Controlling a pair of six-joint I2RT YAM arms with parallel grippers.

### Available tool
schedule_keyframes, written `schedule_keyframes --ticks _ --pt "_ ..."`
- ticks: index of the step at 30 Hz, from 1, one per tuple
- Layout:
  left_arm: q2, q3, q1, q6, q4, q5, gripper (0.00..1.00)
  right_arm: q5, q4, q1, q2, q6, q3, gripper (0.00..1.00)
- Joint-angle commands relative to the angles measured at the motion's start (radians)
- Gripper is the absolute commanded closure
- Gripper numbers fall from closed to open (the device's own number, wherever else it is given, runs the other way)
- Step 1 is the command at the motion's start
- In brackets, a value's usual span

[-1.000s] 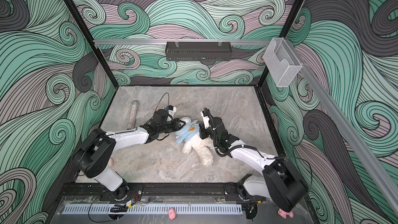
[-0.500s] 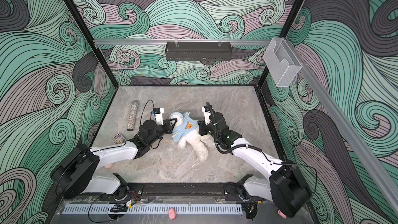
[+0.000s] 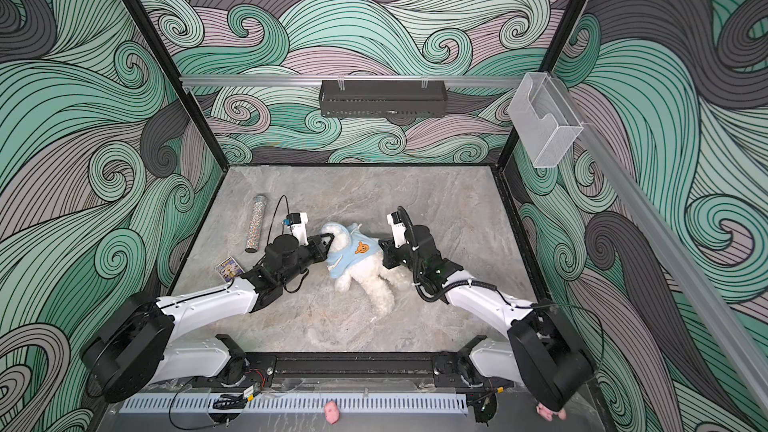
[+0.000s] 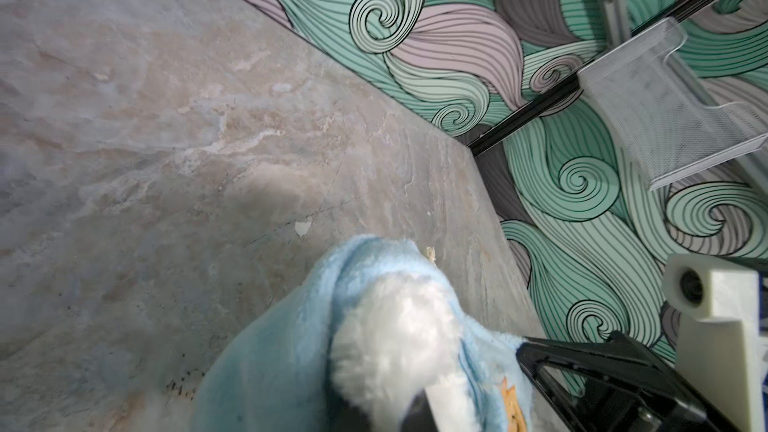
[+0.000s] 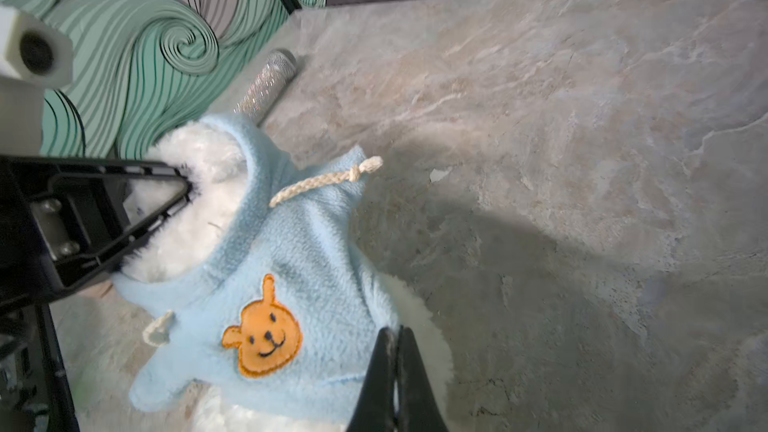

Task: Dress the teddy bear

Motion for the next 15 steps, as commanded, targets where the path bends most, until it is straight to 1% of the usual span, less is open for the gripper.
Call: schedule_keyframes --ticks 1,3,7,11,15 --pt "0.003 0.071 0.042 0.003 -0.163 -0.019 1.00 0.023 -0.149 -0.045 0.048 -0.087 0.078 1.00" --pt "0.000 0.084 0.042 0.005 -0.204 -0.014 1.00 0.017 -0.118 -0.047 0.052 -0.068 0.074 1.00" --pt "-0.021 0.087 0.041 0.024 -0.221 -0.010 1.00 0.030 -0.099 -0.047 0.058 -0.047 0.076 1.00" --pt "-0.052 0.116 0.042 0.050 -0.300 -0.024 1.00 0.037 -0.152 -0.054 0.069 -0.032 0.096 1.00" --pt "-0.088 0.150 0.042 0.086 -0.389 -0.026 1.00 0.068 -0.226 -0.071 0.037 0.028 0.113 1.00"
